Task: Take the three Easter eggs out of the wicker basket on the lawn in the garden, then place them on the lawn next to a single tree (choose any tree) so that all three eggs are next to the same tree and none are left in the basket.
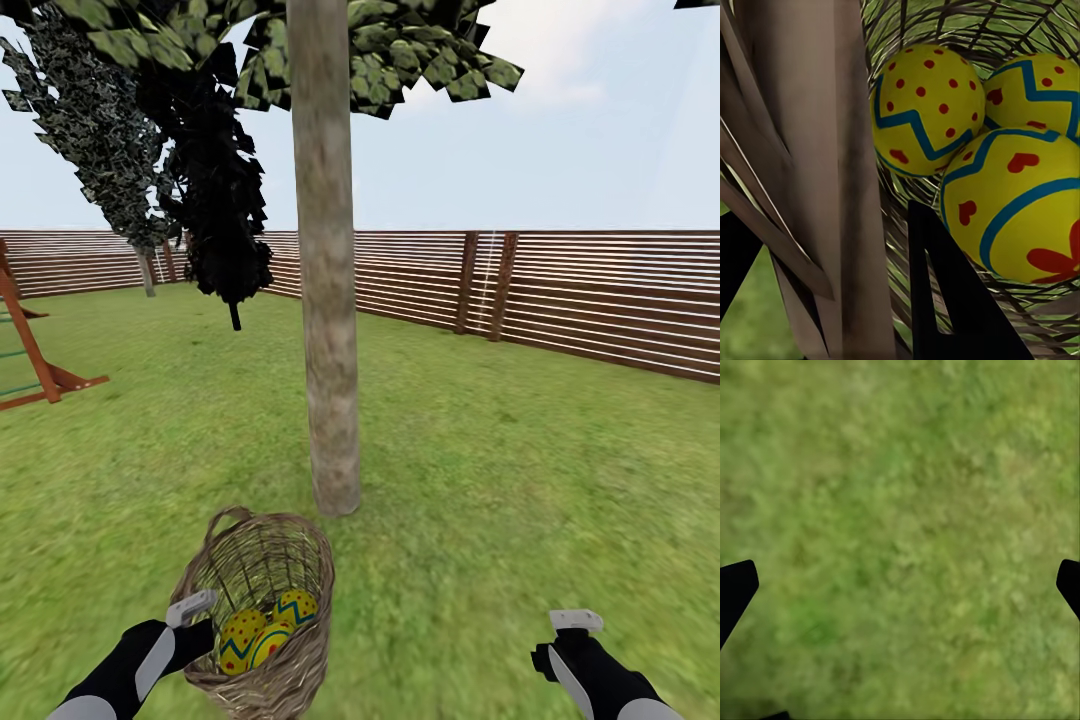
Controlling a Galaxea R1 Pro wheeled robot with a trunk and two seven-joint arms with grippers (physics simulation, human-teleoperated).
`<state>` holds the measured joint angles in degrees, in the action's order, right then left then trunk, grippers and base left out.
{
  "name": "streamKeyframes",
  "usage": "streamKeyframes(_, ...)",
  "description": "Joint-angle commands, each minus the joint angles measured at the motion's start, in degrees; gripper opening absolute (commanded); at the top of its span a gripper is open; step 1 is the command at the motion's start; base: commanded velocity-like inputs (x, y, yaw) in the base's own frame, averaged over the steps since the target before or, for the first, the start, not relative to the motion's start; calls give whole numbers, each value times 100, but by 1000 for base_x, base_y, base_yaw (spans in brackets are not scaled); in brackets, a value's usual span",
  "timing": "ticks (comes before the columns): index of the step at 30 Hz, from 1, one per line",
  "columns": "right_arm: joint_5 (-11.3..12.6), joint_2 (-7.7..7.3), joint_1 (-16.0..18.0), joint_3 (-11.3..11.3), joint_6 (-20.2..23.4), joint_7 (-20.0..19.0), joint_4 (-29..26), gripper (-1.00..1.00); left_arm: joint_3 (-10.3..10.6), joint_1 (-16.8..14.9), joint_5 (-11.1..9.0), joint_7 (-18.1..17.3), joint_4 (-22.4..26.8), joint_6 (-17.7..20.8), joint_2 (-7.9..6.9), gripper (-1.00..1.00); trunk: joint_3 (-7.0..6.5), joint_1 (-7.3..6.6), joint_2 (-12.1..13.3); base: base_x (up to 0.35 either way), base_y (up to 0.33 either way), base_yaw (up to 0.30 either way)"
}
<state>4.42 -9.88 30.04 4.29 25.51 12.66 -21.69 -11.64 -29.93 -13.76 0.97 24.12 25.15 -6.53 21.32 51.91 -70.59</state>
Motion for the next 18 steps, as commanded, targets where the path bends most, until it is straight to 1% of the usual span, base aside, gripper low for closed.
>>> streamKeyframes(1,43,-4,2,47,33,35,-11,100,-23,-4,-74,11,14,34,2,-100,25,23,-46,0,0,0)
streamKeyframes(18,51,-5,2,46,33,35,-11,100,-23,-4,-74,9,1,34,2,-100,330,396,-728,0,0,0)
